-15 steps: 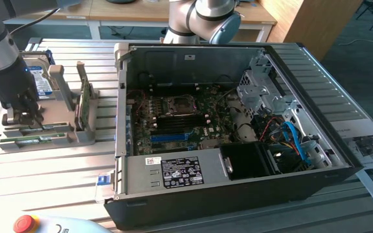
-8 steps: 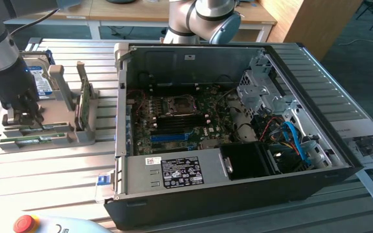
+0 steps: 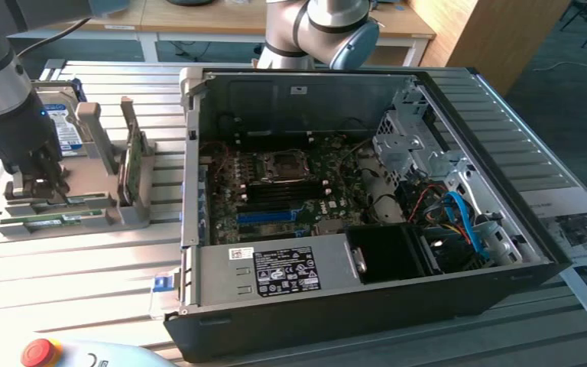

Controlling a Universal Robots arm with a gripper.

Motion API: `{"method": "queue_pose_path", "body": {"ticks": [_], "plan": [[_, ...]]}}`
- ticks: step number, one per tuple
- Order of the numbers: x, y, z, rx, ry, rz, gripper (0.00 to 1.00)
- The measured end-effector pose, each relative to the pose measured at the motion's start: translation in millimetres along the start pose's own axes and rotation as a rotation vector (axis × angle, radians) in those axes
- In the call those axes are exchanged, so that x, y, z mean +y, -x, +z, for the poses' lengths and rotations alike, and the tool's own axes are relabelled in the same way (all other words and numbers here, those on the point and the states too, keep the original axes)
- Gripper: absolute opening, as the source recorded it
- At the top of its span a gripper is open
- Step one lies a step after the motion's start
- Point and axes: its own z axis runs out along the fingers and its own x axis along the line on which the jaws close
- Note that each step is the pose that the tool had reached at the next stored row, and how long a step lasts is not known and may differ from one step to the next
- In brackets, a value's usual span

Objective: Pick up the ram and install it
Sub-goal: 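Pick up the ram and move it above insertion slot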

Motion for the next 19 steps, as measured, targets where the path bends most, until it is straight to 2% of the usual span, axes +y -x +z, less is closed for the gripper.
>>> {"method": "queue_pose_path", "body": {"ticks": [6, 19], "plan": [[0.0, 0.0, 0.1, 0.0011, 0.0055, 0.000, 0.25], [-0.1, -0.2, 3.3, 0.0010, 0.0055, 0.000, 0.25]]}}
